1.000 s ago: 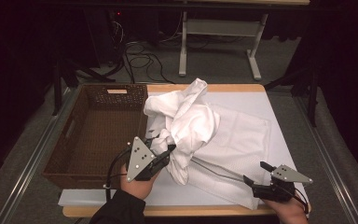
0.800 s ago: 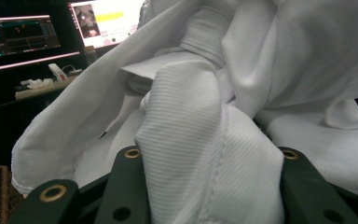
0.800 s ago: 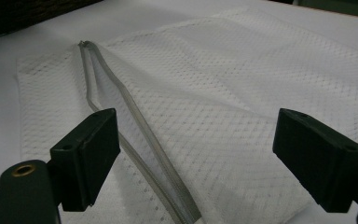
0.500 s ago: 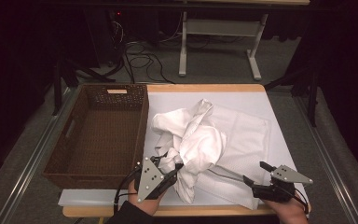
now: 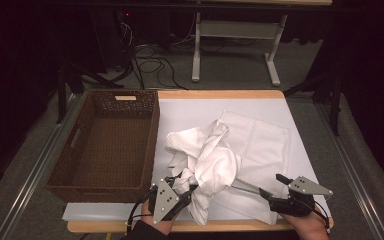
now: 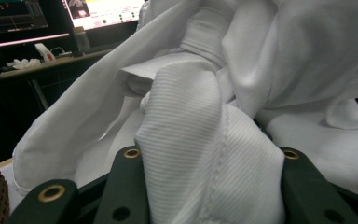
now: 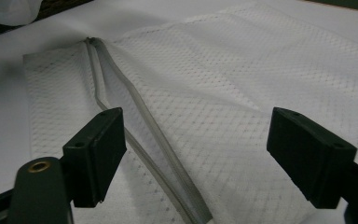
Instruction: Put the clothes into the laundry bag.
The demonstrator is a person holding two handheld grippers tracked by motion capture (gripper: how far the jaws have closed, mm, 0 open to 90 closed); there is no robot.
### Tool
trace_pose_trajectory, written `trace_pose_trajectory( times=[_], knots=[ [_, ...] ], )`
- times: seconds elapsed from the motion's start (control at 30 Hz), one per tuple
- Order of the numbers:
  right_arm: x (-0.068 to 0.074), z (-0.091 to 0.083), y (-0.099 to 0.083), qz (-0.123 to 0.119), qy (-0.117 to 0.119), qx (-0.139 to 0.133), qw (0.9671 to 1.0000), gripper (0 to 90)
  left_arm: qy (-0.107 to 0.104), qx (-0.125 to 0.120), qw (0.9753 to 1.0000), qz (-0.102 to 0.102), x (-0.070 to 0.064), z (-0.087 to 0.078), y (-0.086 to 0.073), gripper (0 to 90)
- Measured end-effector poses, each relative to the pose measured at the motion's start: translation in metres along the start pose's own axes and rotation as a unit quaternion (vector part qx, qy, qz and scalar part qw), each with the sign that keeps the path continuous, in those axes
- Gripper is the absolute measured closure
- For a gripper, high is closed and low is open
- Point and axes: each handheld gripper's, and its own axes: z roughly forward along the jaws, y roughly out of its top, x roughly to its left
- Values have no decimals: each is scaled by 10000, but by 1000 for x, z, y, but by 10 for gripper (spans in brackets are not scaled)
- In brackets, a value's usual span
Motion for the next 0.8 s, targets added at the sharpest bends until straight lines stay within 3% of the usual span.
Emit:
trace_pose_trajectory(
  times=[0.3, 0.57, 0.8],
  knots=[
    [4, 21, 13, 41, 76, 245, 9997, 343, 53, 15, 9999, -109, 6, 1, -4, 635],
    [18, 49, 24, -434, 163, 542, 9975, 492, 93, -19, 9998, -165, 9, -2, -5, 634],
    [27, 65, 21, -644, 293, 946, 9930, 490, 68, -33, 9997, -219, 9, -1, -5, 634]
  ],
)
